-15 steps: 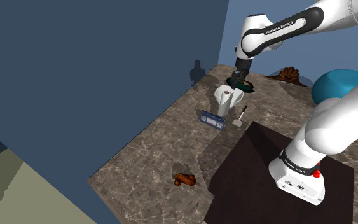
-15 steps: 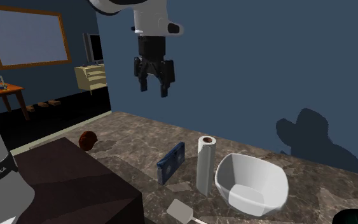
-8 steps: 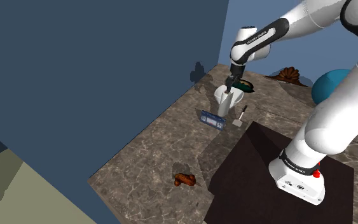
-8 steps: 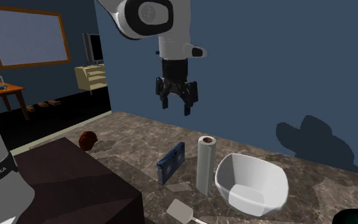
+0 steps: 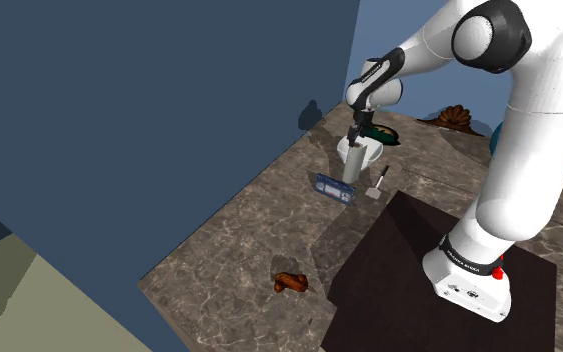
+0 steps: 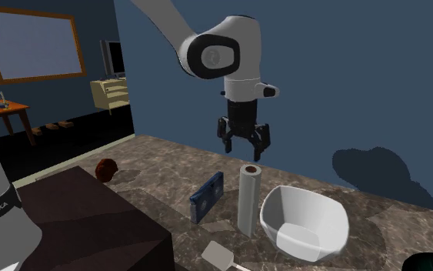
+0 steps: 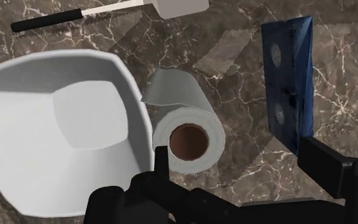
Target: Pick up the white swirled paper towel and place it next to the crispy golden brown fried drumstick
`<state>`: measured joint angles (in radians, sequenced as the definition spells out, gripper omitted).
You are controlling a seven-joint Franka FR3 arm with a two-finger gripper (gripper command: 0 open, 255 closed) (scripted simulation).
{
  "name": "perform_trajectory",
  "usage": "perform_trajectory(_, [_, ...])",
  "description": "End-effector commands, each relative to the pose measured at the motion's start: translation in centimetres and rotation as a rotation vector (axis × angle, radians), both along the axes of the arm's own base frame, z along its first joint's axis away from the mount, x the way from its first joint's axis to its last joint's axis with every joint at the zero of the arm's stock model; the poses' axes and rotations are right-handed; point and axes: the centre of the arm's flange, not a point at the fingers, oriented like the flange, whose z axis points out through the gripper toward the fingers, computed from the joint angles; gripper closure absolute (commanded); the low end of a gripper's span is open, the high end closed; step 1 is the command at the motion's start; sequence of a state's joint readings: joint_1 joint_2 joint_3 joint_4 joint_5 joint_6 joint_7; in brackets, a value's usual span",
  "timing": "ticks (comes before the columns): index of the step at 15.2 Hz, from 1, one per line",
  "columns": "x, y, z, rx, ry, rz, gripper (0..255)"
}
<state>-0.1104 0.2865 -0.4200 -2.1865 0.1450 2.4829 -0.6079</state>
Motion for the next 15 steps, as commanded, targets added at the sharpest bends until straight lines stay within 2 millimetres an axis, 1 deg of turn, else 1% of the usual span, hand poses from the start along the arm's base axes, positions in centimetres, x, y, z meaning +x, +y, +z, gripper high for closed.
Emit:
perform_trajectory(1, [1.2,-1.6,-1.5,-0.006,-0.006,0.008,0])
perform_trajectory(2, [1.9,-2.3,-2.3,-0.009,-0.009,0.012,0])
perform_trajectory(3, [2.1,-2.5,-2.6,-0.01,-0.01,0.013,0])
perform_trajectory(9, [2.2,-2.7,-5.7,-0.01,-0.01,0.013,0])
perform_trajectory(10, [2.2,-2.7,-6.5,-0.01,-0.01,0.013,0])
perform_trajectory(15, [2.2,-2.7,-6.5,-0.01,-0.01,0.013,0])
